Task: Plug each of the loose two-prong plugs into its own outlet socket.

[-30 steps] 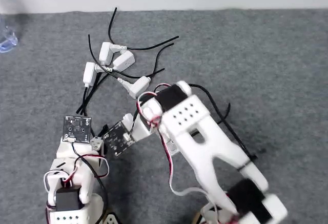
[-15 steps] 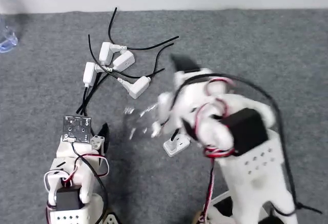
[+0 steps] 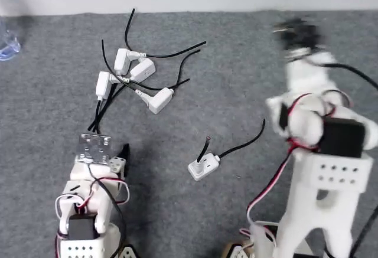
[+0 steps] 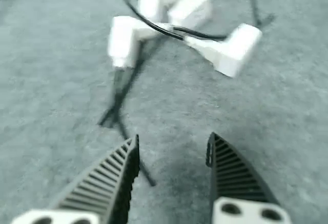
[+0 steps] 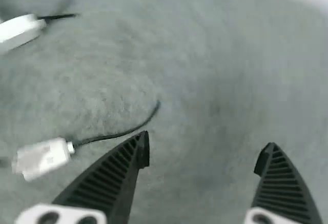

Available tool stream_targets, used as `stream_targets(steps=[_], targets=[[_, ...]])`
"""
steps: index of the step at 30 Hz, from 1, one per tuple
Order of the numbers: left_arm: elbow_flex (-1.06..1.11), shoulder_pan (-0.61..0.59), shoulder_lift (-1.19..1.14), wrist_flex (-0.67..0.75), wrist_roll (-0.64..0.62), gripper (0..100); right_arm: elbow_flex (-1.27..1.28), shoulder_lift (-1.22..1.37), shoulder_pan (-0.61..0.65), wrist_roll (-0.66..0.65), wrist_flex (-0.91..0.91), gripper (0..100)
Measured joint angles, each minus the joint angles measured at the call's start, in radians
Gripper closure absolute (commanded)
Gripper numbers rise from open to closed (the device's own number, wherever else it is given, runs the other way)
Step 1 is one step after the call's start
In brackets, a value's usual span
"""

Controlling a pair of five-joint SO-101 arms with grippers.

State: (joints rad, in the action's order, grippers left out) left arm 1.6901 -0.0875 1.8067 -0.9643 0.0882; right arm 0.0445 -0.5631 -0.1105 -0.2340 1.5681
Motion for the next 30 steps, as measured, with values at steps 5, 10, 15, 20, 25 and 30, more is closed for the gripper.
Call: stream_targets(steps=[5,10,15,20,25,30], targets=[[0.002,0.109,0.0,-0.031,0.086,79,0.373,0.002,-0.109,0.14,-0.253,68.5],[-0.031,0.244,0.0,-0.098,0.1,79,0.795,0.002,-0.123,0.152,-0.638,68.5],[-0.066,0.437,0.0,-0.106,0.103,79,1.011,0.003,-0.17,0.152,-0.91,68.5],[-0.046,0.582,0.0,-0.103,0.103,79,1.08,0.003,-0.17,0.132,-1.02,68.5],[-0.034,0.609,-0.003,-0.089,0.106,79,1.103,0.003,-0.17,0.107,-1.073,68.5],[-0.229,0.611,-0.129,-0.13,0.106,79,1.108,0.003,-0.17,0.104,-1.079,68.5]])
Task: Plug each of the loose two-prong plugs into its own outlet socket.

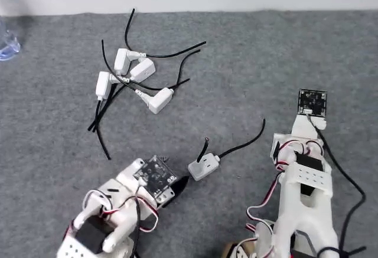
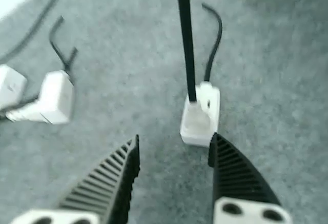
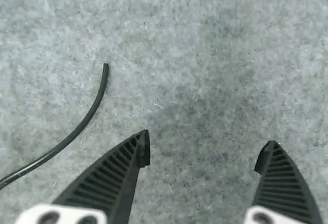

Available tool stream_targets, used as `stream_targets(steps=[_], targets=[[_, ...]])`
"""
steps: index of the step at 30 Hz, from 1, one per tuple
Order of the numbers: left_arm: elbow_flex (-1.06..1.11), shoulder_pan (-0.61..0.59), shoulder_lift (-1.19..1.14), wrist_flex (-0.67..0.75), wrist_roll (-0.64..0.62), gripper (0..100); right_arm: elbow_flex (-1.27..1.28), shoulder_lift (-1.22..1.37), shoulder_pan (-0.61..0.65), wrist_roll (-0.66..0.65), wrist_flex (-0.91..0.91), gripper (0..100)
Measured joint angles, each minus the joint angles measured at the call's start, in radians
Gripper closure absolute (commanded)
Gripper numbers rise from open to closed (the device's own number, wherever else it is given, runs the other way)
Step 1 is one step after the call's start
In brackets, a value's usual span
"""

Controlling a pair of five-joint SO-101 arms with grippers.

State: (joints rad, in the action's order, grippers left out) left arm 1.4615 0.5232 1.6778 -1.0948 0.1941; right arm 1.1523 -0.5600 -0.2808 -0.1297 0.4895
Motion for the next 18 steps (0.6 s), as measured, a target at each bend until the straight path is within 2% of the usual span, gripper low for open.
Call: stream_targets(steps=[5,10,18], targets=[[-0.19,0.0,-0.33,0.057,0.0,79,0.0,0.0,0.0,0.0,-0.003,68.5],[-0.204,0.003,-0.695,0.265,0.0,79,0.0,0.0,0.0,0.0,-0.003,68.5],[-0.218,0.052,-1.036,0.514,0.0,79,0.028,0.008,0.0,-0.023,-0.063,68.5]])
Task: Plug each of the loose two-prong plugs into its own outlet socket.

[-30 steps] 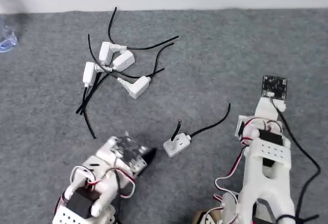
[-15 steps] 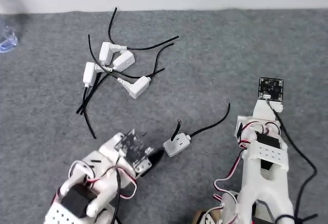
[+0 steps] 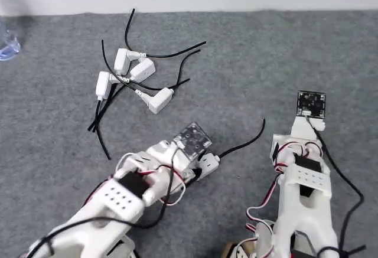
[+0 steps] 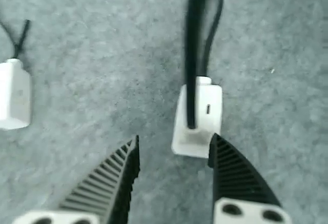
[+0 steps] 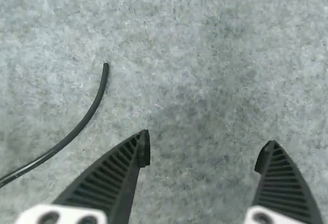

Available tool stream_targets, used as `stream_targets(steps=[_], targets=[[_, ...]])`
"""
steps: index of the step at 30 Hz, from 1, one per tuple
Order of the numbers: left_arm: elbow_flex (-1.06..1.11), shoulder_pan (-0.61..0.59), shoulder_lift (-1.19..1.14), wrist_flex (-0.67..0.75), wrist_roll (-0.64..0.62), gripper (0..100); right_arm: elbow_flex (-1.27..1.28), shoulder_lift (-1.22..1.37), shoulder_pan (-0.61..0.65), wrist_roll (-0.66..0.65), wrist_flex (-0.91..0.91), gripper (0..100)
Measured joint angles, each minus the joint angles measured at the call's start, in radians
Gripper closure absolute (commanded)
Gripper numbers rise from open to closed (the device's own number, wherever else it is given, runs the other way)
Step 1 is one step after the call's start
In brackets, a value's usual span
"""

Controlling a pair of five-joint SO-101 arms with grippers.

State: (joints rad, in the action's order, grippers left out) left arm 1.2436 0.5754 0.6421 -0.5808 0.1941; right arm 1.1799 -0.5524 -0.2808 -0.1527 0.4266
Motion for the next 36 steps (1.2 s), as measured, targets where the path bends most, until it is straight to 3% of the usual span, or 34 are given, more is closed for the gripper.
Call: stream_targets(steps=[14,26,28,32,36], targets=[[-0.184,0.031,-0.273,-0.017,-0.023,79,0.0,0.08,0.028,-0.089,-0.034,68.5],[-0.644,0.032,-0.74,-0.359,0.008,80,0.0,0.08,0.028,-0.094,-0.034,68.5],[-0.71,0.034,-0.799,-0.407,0.009,83,0.0,0.08,0.028,-0.094,-0.034,68.5],[-0.787,0.043,-0.862,-0.466,0.009,100,0.0,0.08,0.028,-0.094,-0.034,68.5],[-0.796,0.044,-0.865,-0.474,0.011,99,0.0,0.08,0.028,-0.094,-0.034,68.5]])
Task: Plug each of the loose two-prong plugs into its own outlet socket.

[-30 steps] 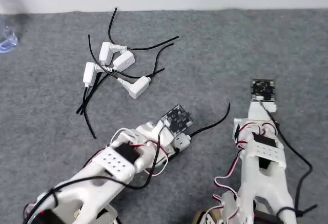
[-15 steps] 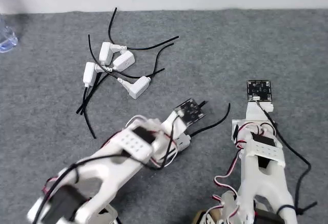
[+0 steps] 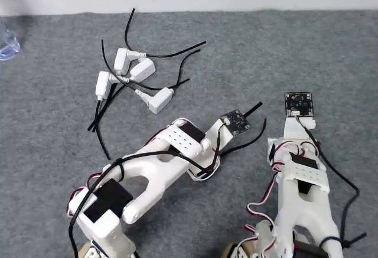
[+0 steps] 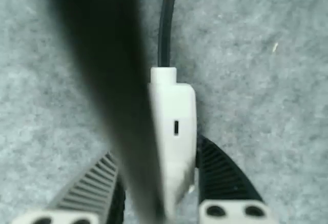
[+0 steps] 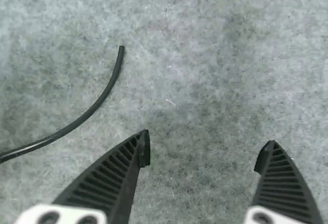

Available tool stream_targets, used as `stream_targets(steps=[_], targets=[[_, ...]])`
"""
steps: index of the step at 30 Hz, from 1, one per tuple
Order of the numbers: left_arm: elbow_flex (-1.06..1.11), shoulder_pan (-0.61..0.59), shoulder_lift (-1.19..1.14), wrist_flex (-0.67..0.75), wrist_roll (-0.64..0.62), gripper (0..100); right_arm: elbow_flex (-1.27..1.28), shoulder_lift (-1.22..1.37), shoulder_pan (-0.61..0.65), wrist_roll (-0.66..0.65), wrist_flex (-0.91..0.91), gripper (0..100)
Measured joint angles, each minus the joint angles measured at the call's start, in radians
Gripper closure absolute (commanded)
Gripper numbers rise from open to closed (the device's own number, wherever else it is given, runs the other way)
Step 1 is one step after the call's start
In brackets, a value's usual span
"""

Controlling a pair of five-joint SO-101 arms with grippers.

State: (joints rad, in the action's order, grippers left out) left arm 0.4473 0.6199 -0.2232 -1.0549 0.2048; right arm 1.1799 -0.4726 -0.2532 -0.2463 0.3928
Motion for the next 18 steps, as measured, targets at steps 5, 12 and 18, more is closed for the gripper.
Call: stream_targets(steps=[5,12,18], targets=[[-0.046,-0.092,0.012,0.0,0.008,99,0.0,0.0,0.0,0.0,0.0,68.5],[-0.272,-0.345,0.204,-0.206,0.115,99,0.0,0.0,0.0,0.0,0.0,68.5],[-0.568,-0.526,0.195,-0.413,0.207,98,0.0,0.003,0.0,0.0,0.0,68.5]])
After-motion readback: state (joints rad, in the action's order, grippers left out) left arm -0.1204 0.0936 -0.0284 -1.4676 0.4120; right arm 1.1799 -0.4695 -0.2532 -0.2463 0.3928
